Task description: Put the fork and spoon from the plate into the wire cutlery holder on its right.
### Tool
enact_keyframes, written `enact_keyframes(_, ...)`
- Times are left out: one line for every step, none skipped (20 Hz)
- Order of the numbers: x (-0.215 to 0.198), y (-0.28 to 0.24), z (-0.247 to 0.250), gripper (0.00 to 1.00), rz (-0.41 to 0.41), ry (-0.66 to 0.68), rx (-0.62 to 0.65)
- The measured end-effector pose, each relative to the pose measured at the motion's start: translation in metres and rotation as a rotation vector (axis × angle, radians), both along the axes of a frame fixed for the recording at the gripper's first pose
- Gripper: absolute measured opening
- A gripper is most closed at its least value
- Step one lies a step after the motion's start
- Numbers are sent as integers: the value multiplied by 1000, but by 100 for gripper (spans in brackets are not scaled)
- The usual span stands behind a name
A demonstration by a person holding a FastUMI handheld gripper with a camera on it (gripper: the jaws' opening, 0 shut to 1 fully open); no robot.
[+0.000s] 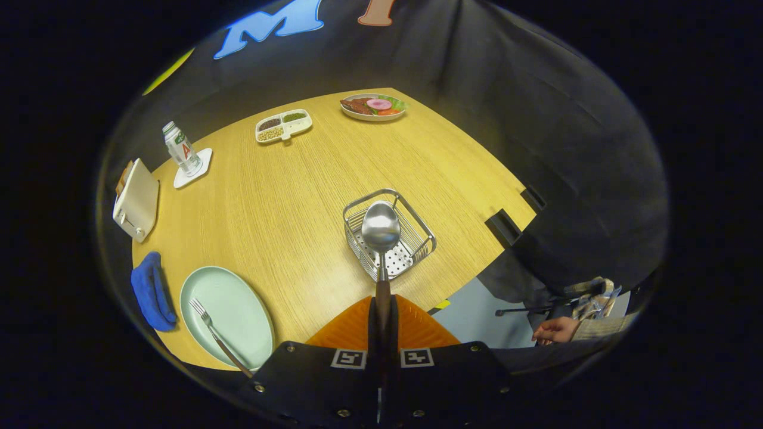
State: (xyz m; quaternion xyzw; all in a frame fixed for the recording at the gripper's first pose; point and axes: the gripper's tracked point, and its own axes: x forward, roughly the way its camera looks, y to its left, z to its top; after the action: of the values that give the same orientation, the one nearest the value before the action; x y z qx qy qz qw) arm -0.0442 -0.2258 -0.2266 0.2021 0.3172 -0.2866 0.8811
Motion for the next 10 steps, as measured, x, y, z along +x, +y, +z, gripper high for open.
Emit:
enact_keyframes(2, 0, -1, 7, 4, -6, 14)
enact_keyframes(3, 0, 0, 7, 7, -10, 23)
enact_keyframes(3, -1, -1, 7, 10, -12, 26)
enact_keyframes(3, -3, -1, 7, 11, -9, 26)
enact_keyframes(5, -3, -1, 7, 17, -14, 22)
enact_keyframes(6, -6, 4, 8, 19, -20, 13)
enact_keyframes(6, -12, 7, 11, 16, -24, -6)
enact_keyframes(7, -15, 12, 12, 17, -30, -21)
enact_keyframes(9, -17, 18, 12, 24, -37, -33)
enact_keyframes(10, -17, 23, 12, 34, -50, -53)
